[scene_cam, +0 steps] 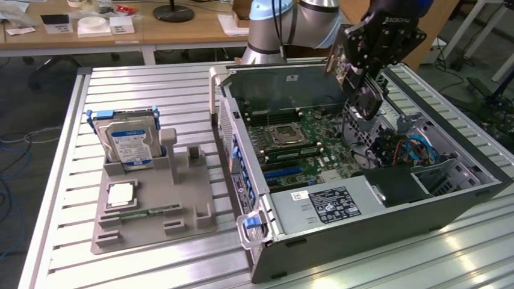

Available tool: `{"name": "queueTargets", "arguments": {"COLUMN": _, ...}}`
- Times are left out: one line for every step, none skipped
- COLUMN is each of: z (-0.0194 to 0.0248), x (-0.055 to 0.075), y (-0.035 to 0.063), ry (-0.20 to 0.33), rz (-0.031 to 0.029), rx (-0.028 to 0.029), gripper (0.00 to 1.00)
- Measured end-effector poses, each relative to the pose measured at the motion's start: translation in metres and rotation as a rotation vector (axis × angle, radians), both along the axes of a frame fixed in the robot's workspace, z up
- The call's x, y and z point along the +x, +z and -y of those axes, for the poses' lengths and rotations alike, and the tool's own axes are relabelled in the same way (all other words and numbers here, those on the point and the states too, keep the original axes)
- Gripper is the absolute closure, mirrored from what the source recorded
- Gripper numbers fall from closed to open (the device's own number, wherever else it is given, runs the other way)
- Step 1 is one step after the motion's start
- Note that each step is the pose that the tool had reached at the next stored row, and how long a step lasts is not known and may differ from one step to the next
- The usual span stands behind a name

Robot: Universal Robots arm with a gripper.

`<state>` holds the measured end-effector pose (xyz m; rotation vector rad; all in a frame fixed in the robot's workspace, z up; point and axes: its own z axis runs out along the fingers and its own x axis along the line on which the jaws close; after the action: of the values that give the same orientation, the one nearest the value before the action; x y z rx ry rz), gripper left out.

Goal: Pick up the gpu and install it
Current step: 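Pick up the gpu and move the gpu toward the slot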

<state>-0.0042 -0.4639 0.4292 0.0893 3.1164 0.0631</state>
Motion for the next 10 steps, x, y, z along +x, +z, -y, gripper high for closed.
{"name": "queueTargets", "arguments": {"z": -0.0001, "x": 0.002, "y": 0.0000, "ry": 0.000, "rz": 0.0000, "rx": -0.0001, "gripper": 0.73}}
{"name": "queueTargets", "arguments": {"z": -0.0001, "x": 0.005, "y": 0.0000, "ry": 0.001, "rz": 0.0000, "rx": 0.0000, "gripper": 0.73}}
{"name": "queueTargets", "arguments": {"z": -0.0001, "x": 0.007, "y": 0.0000, "ry": 0.001, "rz": 0.0000, "rx": -0.0001, "gripper": 0.73}}
{"name": "queueTargets", "arguments": {"z": -0.0002, "x": 0.010, "y": 0.0000, "ry": 0.001, "rz": 0.0000, "rx": -0.0001, "gripper": 0.73}}
{"name": "queueTargets", "arguments": {"z": -0.0002, "x": 0.011, "y": -0.0001, "ry": 0.002, "rz": 0.0000, "rx": -0.0001, "gripper": 0.73}}
{"name": "queueTargets", "arguments": {"z": -0.0003, "x": 0.013, "y": -0.0001, "ry": 0.002, "rz": 0.0000, "rx": -0.0001, "gripper": 0.73}}
{"name": "queueTargets", "arguments": {"z": -0.0003, "x": 0.015, "y": -0.0001, "ry": 0.002, "rz": 0.0000, "rx": -0.0001, "gripper": 0.73}}
{"name": "queueTargets", "arguments": {"z": -0.0003, "x": 0.016, "y": -0.0001, "ry": 0.003, "rz": 0.0000, "rx": -0.0001, "gripper": 0.73}}
{"name": "queueTargets", "arguments": {"z": -0.0004, "x": 0.017, "y": -0.0001, "ry": 0.003, "rz": 0.0000, "rx": -0.0001, "gripper": 0.73}}
{"name": "queueTargets", "arguments": {"z": -0.0004, "x": 0.019, "y": -0.0001, "ry": 0.003, "rz": 0.0000, "rx": -0.0001, "gripper": 0.73}}
